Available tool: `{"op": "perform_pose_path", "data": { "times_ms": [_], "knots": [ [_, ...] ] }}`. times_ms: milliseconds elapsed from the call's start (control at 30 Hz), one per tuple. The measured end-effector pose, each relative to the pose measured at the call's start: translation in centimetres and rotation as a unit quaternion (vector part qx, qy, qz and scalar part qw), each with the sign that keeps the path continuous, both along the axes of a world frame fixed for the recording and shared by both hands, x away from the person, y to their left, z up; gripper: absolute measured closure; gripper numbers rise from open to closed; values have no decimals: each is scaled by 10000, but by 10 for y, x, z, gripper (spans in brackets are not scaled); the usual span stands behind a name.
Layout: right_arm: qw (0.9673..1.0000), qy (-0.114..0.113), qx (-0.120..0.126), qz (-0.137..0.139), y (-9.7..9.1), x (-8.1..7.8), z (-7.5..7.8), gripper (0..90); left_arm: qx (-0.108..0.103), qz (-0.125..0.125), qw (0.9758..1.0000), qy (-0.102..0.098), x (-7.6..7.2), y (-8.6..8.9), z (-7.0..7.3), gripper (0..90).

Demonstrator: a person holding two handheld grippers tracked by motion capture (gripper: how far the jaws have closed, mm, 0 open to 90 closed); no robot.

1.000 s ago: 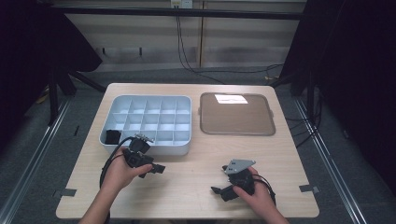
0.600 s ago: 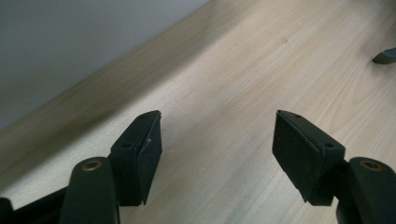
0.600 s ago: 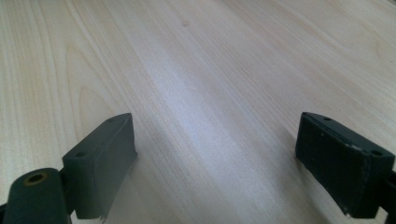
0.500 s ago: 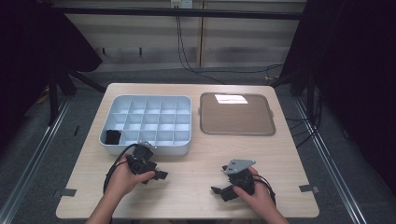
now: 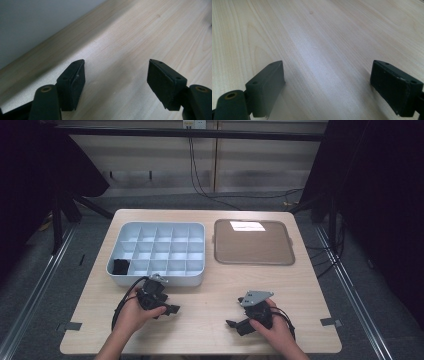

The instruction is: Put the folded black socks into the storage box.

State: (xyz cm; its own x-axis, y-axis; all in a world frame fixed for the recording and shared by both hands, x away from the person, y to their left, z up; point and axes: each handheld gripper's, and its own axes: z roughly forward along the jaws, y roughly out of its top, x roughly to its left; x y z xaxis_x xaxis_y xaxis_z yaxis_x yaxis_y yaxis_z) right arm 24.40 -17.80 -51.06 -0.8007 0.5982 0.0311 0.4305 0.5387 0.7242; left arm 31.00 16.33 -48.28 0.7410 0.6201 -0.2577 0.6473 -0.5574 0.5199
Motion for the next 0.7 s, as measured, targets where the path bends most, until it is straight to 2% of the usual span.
{"op": "perform_pose_path", "data": {
  "times_ms": [133, 433, 467, 700],
  "knots": [
    [10000, 4, -1, -4, 0, 0, 0, 115, 30, -73, 9999, -76, -2, 0, 0, 302],
    [10000, -10, -12, 15, 0, 0, 0, 115, -159, -102, 9992, -344, -7, 3, -5, 270],
    [10000, -11, -16, 16, 0, 0, 0, 115, -189, -134, 9987, -447, -9, 3, -7, 270],
    [10000, -6, -5, 16, 0, -1, 0, 115, -181, -174, 9974, -676, -15, 3, -9, 256]
  ]
}}
